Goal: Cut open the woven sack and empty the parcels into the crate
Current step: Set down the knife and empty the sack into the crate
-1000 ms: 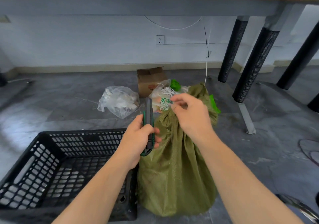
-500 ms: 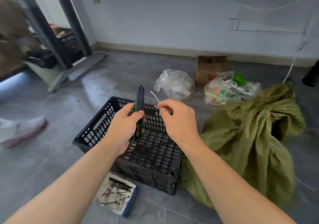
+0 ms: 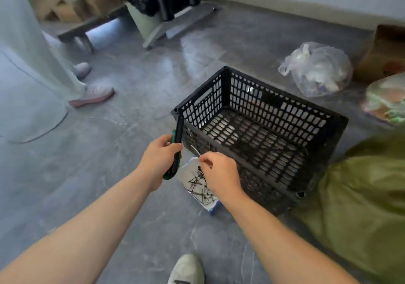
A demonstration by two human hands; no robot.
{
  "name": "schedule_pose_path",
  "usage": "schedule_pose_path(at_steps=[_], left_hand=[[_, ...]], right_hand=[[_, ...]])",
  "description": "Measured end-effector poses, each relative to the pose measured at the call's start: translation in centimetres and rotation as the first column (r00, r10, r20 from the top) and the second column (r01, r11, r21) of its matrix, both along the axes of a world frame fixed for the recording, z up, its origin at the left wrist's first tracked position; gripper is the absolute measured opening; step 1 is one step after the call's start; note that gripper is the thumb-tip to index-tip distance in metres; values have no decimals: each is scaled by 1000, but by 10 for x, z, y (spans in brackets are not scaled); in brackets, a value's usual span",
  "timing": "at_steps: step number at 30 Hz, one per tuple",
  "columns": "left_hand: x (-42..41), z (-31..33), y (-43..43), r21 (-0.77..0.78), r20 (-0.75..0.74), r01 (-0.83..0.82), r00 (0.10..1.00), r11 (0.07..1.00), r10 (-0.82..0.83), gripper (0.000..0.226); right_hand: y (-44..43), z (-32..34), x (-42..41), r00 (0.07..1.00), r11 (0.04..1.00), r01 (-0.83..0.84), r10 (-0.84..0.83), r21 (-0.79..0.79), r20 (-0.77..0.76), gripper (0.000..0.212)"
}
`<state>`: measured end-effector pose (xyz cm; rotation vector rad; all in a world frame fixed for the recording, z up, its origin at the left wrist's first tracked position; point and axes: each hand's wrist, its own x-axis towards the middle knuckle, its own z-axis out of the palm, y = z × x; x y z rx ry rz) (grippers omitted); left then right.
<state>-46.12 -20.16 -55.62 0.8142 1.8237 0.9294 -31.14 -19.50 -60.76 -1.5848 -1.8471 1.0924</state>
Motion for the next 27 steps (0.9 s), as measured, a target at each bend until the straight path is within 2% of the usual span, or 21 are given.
schedule_pose_path(at_steps=[8, 12, 15, 18, 23, 27], left_hand=[[-27, -51, -25, -206, -69, 81, 993, 975, -97, 12], [-29, -62, -28, -258, -76, 126, 986, 958, -150, 13], [-28, -69, -27, -278, -85, 143, 981, 950, -173, 13], [-22, -71, -25, -296, -88, 165, 976, 941, -199, 13], [0, -64, -8, -316, -108, 241, 952, 918, -287, 17], [22, -67, 0, -389, -116, 318, 914, 865, -389, 21]], right_hand=[[-15, -98, -22, 951, 958, -75, 152, -276, 269, 28], [-13, -118, -26, 933, 932, -80, 195, -353, 303, 37], [-12, -121, -27, 934, 927, -77, 196, -368, 298, 39], [-11, -116, -24, 942, 929, -74, 184, -362, 280, 33], [-3, -90, -4, 990, 934, -20, 68, -356, 124, 32], [-7, -71, 24, 998, 925, 54, -61, -376, -5, 35]])
